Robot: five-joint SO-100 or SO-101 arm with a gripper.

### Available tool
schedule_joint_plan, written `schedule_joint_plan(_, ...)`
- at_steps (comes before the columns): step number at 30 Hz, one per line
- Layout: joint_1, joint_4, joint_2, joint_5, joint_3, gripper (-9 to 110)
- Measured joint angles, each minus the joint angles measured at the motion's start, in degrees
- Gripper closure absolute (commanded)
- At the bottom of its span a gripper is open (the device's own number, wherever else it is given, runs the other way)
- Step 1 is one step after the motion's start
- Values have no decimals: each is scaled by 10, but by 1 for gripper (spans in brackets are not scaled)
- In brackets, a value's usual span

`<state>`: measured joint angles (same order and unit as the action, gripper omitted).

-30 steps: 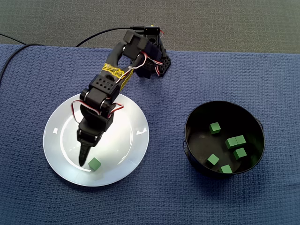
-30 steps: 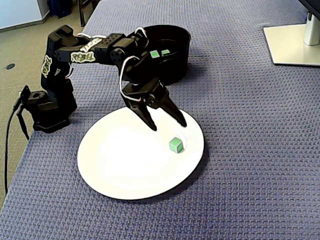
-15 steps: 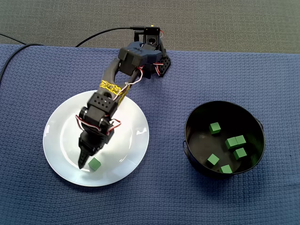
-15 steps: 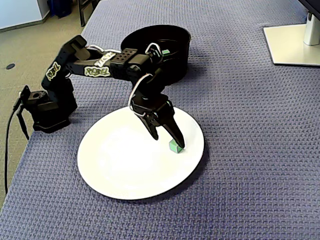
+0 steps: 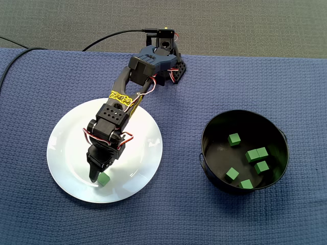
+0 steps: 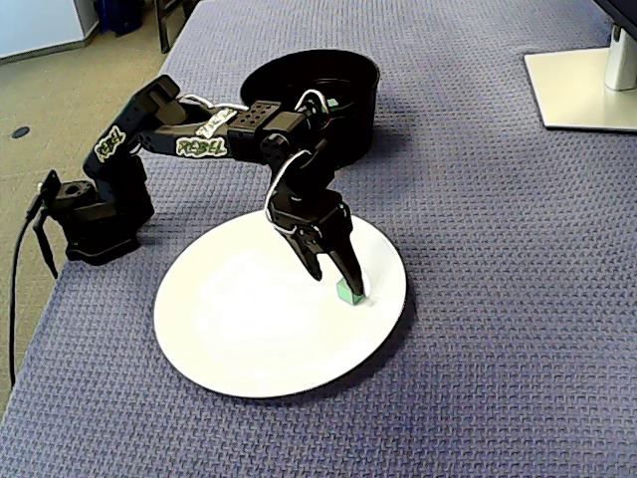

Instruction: Pick up the items on the white plate and put them in the black container.

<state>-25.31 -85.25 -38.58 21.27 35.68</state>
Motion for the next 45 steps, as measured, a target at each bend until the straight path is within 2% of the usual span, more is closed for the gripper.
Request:
schedule_joint_plan(20,0,54,19,0,7,101)
schedule_joint_plan(26,0,63,23,0,9,102)
schedule_joint_plan(30,0,63,25,0,9,89)
schedule_joint_plan(32,0,62,25,0,9,77)
schedule_joint_plan(33,0,55,25,2,9,74)
schedule_joint_plan(40,0,8,25,11,-4,73)
schedule_joint_plan(45,0,4,25,-62,-20,75)
